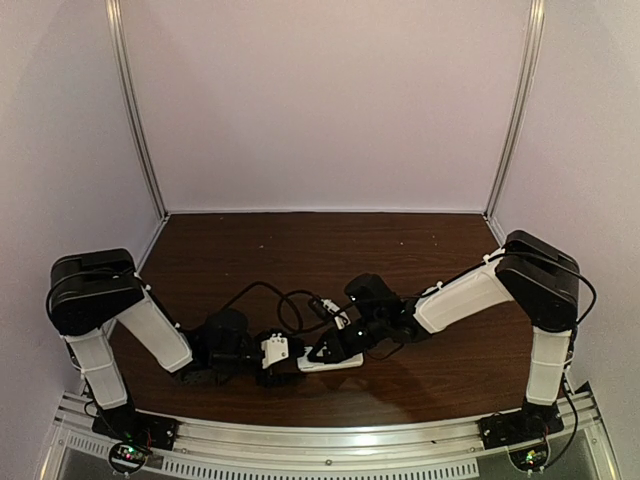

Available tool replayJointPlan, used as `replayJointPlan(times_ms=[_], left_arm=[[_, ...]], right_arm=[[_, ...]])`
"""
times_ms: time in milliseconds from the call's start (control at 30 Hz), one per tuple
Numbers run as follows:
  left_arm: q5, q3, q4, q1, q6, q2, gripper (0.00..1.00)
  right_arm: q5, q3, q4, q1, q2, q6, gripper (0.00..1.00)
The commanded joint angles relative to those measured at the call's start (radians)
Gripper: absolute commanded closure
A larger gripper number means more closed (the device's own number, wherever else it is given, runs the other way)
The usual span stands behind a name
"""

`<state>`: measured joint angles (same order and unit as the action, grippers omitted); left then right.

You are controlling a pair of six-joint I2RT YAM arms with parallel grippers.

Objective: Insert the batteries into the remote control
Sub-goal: Press the battery cover onto the remote control.

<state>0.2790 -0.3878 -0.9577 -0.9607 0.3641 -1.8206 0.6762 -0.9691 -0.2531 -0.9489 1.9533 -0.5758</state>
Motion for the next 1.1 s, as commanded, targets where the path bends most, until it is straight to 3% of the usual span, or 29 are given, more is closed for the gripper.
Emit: replayJointPlan(times_ms=[0, 367, 700, 867, 1067], left_arm=[[0.026, -0.032, 0.08, 0.014, -0.01, -0.013, 0.33], [0.013, -0.064, 0.114, 0.023, -0.02, -0.036, 0.33], [0.049, -0.083, 0.158, 0.044, -0.034, -0.045, 0.4], [0.052, -0.088, 0.169, 0.05, -0.042, -0.049, 0.36], [0.057, -0.093, 0.195, 0.05, -0.032, -0.045, 0.47]], right_arm=[[-0.021, 0.03, 0.045, 0.007, 0.029, 0.002, 0.94], [-0.018, 0.036, 0.038, 0.007, 0.03, 0.002, 0.94], [-0.017, 0.035, 0.036, 0.008, 0.03, 0.003, 0.94], [-0.015, 0.035, 0.037, 0.008, 0.032, 0.004, 0.94], [-0.014, 0.035, 0.035, 0.009, 0.031, 0.004, 0.94]])
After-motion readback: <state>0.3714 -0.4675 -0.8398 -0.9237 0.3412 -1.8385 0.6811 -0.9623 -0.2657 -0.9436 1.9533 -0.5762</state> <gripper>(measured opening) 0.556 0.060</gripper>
